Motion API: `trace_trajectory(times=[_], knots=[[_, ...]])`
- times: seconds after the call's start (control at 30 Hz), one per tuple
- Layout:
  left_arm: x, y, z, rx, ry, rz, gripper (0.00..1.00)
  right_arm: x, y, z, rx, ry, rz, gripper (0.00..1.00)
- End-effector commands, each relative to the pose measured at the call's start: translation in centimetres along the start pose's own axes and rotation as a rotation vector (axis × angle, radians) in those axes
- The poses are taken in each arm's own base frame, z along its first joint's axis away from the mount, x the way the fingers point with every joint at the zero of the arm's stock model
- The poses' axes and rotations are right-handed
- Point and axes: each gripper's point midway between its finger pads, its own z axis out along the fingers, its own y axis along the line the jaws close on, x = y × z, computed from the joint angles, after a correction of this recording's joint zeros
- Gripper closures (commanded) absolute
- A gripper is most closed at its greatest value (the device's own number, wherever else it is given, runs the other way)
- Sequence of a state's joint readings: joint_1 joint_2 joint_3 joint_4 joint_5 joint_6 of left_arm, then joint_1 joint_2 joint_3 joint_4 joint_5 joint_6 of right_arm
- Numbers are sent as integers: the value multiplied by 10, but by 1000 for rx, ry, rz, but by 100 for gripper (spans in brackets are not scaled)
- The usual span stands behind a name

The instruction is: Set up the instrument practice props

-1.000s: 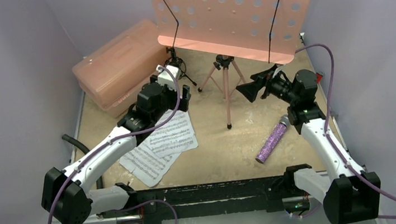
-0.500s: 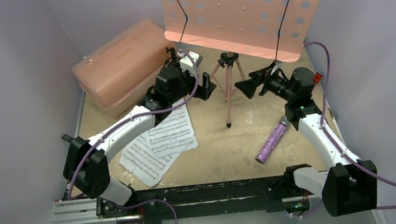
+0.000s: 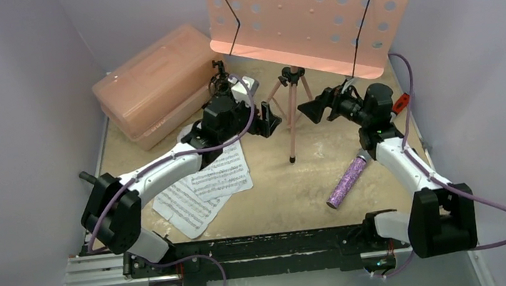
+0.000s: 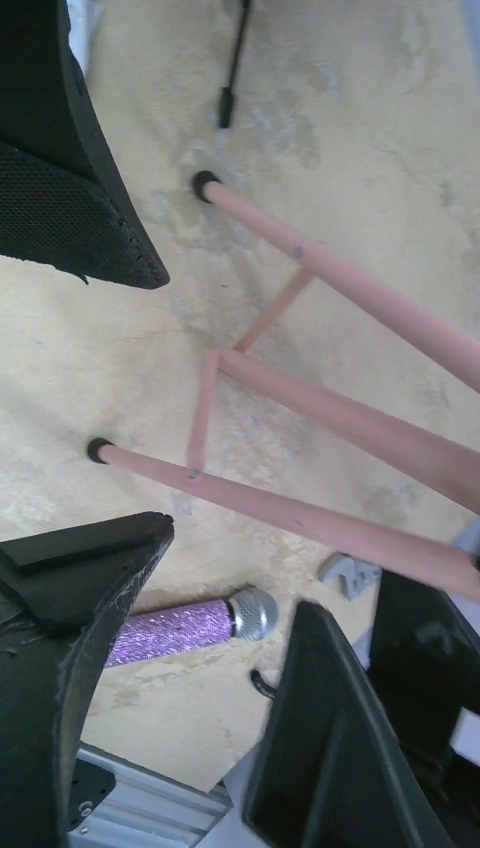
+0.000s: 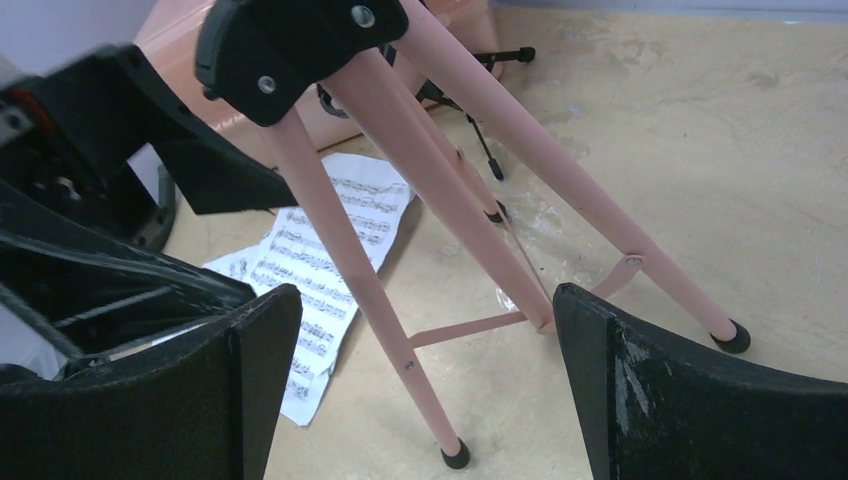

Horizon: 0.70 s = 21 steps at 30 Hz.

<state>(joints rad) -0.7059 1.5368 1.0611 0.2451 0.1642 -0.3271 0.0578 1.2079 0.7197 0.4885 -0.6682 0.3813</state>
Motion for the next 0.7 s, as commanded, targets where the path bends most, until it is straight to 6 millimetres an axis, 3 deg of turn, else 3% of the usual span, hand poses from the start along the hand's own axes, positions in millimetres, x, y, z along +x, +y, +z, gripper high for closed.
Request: trace_trajectory(times=[0.0,0.2,0.43,0.57,0.67], knots=[[-15,13,-21,-69,-51,-69,18,-24,17,-9,-15,-68,-31,2],[18,54,-52,-278,82,-105,11,-3,30,-35,3,-36,-37,2],[78,106,-110,-544,309,-127,7,24,15,-63,169,-4,-4,2],[101,122,-141,-620,340,-192,7,40,10,-68,216,-7,114,2],[117,132,-160,-663,363,-239,7,43,10,-61,189,7,148,2]])
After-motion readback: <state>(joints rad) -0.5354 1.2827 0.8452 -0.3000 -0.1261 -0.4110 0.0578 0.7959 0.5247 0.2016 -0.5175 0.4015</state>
